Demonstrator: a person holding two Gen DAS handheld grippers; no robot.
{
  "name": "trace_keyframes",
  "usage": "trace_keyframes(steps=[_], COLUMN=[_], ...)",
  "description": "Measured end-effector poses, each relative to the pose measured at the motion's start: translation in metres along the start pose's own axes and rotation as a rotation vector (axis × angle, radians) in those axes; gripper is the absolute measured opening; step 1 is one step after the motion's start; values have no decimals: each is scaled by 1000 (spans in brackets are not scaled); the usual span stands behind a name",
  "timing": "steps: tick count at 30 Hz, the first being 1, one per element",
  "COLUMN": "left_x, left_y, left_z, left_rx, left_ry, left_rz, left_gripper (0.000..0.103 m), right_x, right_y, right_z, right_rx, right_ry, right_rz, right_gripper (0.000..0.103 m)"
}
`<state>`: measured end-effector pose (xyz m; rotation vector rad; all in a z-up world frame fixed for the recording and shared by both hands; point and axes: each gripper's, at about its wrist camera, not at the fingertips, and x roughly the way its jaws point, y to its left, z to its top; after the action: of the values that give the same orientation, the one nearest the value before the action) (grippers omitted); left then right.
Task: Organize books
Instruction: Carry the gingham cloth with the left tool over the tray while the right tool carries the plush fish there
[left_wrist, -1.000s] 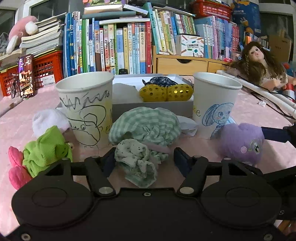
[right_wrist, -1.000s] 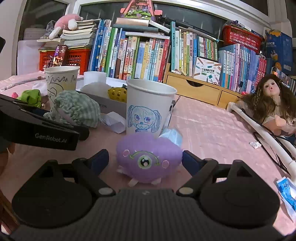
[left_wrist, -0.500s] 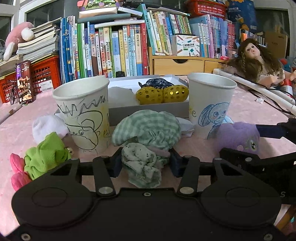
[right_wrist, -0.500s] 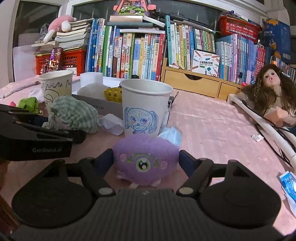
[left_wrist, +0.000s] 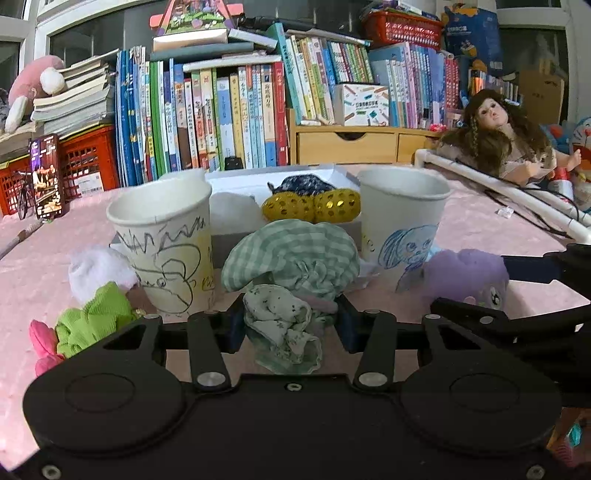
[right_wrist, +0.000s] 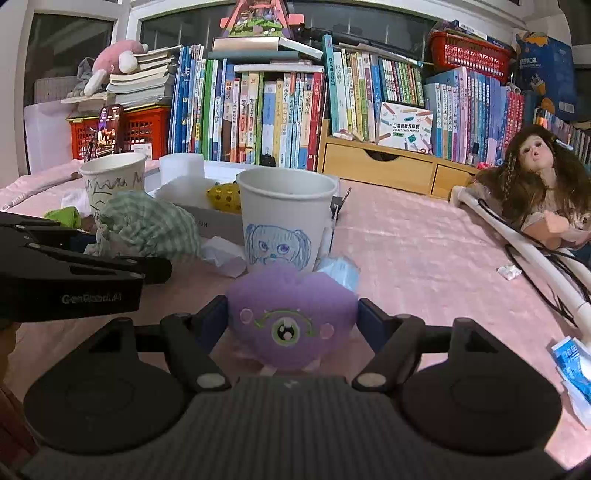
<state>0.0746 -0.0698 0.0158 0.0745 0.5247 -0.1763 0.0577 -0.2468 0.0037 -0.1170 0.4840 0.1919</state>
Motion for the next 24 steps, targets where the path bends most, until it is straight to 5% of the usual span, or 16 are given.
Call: trace_keyframes(steps=[16, 24], left_x=[-44, -53], left_y=[-8, 16], left_z=[42, 84], left_rx=[40, 27], left_ry=[-114, -158], left_rz=[-65, -32], left_gripper=[43, 43], right_x=[-25, -33], right_y=[-10, -24], right_z=[24, 51], right_rx=[1, -11], right_ry=[-67, -90], right_rz=[-54, -70], right_gripper=[76, 76])
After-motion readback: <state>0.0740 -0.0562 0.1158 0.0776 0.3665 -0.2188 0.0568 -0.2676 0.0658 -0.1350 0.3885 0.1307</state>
